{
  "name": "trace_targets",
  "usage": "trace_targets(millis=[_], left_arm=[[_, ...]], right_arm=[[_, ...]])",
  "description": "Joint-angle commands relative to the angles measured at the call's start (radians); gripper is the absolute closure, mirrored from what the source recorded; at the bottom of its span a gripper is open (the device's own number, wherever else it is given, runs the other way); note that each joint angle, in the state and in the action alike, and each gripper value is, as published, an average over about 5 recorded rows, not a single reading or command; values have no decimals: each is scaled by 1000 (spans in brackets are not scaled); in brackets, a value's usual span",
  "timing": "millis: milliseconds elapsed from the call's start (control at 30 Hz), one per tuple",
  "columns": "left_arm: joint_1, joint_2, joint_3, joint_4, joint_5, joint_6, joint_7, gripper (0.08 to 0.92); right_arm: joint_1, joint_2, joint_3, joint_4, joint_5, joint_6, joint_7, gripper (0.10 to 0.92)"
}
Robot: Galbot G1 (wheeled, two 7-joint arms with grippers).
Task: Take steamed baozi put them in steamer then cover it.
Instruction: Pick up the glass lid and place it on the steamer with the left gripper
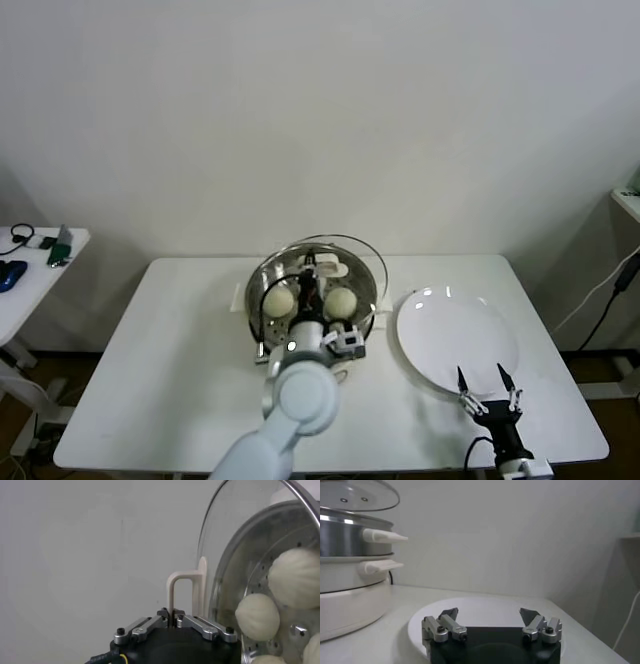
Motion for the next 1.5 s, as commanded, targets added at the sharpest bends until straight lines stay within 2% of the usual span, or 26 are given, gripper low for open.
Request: trace_targets(millis=[33, 200, 633, 1067, 1267, 1367, 1500], left_arm=[[16, 23, -7, 45, 8, 49, -61, 861], [34, 48, -16, 48, -9, 47, -77, 861], [45, 42, -21, 90, -19, 34, -154, 861], [71, 39, -21, 99, 28, 18, -150, 861], [60, 47, -1, 67, -45, 26, -140, 857], [47, 50, 10, 50, -92, 33, -131, 815], [32, 61, 18, 24, -145, 44, -125, 700]], right_arm=[[4, 2, 2, -4, -2, 1, 2, 203], [9, 5, -1, -11, -4, 2, 2, 203], [15, 16, -4, -12, -18, 2, 4, 203], [17, 20, -6, -17, -24, 5, 3, 203], [19, 20, -7, -19, -23, -1, 4, 203], [21, 19, -9, -21, -23, -4, 5, 203], [23, 17, -10, -22, -22, -11, 7, 203]])
